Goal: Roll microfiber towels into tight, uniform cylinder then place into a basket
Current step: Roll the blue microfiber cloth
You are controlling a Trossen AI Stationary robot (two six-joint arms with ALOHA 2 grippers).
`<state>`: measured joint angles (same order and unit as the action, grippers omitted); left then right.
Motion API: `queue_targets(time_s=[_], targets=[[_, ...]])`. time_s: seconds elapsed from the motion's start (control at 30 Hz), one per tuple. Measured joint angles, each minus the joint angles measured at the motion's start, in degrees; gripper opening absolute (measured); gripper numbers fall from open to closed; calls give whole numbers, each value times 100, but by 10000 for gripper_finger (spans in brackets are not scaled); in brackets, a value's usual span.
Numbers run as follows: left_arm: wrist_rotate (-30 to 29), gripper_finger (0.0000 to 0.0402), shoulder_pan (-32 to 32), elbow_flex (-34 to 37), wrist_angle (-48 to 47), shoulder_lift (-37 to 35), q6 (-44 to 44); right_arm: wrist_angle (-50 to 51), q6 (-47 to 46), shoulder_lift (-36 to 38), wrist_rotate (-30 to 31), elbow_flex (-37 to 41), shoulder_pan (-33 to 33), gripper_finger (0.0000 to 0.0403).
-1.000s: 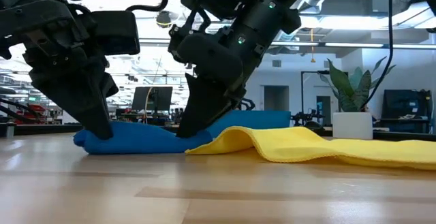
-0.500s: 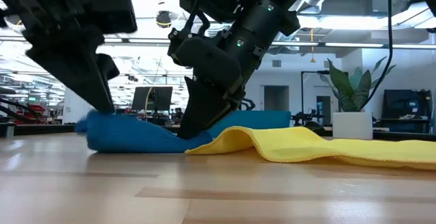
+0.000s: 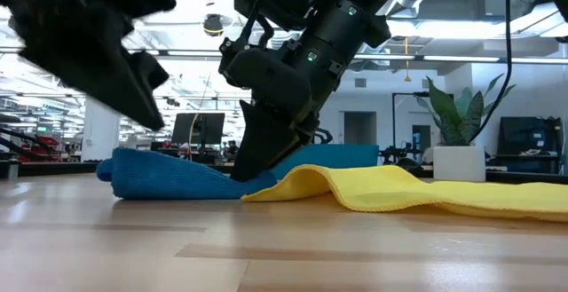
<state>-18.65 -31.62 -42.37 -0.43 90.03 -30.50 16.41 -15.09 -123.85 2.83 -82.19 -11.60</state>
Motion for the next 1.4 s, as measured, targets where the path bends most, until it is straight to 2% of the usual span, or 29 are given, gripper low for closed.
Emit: queue_targets(time_s=[0.2,0.4,0.53,0.73,0.93,1.07,1.27,1.4], targets=[[-16,87,204,2,-143,303,-80,-13,-4,-4,0,1,0,117],[-366,87,432,2,-763,312,-592,-18,-9,-7,-43,1,-15,117],[-263,87,545,-2,-973,401,-814,-23,-39,-11,-66,-8,-60,117],[-44,87,590,-9,-922,469,-817,-16,-573,-11,-83,-14,-90,117],[26,87,590,-9,-951,465,-817,15,-802,-13,-212,-23,-23,144],[45,87,590,-9,-949,465,-817,169,-765,64,-247,-16,43,164],[155,87,590,-7,-949,465,-829,608,-275,469,-235,12,85,168],[190,87,588,-4,-979,462,-835,1128,13,874,180,25,-12,165]])
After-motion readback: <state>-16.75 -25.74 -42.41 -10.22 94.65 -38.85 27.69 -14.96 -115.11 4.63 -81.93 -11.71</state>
